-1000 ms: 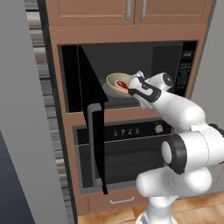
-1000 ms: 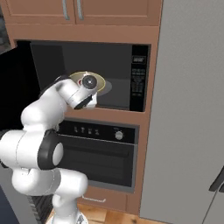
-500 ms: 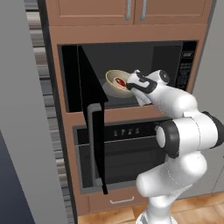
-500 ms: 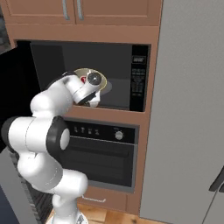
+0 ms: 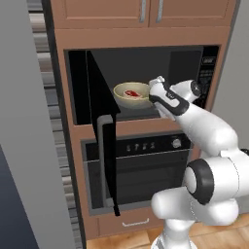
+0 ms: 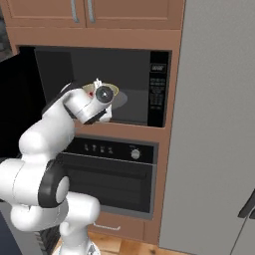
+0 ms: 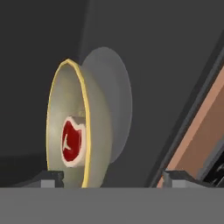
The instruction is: Remove the mango from the bowl and place it on the small plate. Then place the bowl with only the steak in the microwave, close the door, and press the start button to microwave the steak.
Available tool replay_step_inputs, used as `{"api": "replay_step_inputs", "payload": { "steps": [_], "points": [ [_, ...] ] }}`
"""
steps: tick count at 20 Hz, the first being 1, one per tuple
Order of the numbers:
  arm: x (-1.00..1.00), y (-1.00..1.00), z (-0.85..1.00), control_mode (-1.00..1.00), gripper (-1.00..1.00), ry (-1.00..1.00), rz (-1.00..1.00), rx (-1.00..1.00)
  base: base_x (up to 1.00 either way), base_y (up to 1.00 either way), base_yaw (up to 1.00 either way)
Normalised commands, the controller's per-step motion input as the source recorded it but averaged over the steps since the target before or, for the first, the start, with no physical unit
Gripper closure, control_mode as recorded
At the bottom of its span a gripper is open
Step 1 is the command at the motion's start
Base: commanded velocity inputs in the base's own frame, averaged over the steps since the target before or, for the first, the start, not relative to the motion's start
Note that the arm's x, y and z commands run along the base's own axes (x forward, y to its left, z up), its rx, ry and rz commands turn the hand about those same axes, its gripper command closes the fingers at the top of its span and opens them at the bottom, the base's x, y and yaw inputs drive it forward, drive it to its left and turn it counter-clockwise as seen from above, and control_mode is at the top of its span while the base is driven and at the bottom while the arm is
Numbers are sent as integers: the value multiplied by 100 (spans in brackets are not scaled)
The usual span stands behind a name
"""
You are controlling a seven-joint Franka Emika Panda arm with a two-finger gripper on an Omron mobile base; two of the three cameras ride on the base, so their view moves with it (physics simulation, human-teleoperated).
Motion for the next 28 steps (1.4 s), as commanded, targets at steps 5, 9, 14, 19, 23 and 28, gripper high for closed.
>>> {"api": "replay_step_inputs", "payload": {
  "steps": [5,9,14,19,23,28],
  "points": [
    [-81,0,48,-100,-100,-3,-2,0,0,0,0],
    [-35,-3,-1,-100,-100,0,0,0,0,0,0],
    [-100,-24,30,-100,-100,-13,0,-1,0,0,0],
    [-100,-18,54,-100,-100,0,0,-6,0,0,0],
    [-100,0,20,-100,-100,4,0,-13,0,0,0],
    [-100,10,10,-100,-100,3,2,-20,0,0,0]
  ]
}}
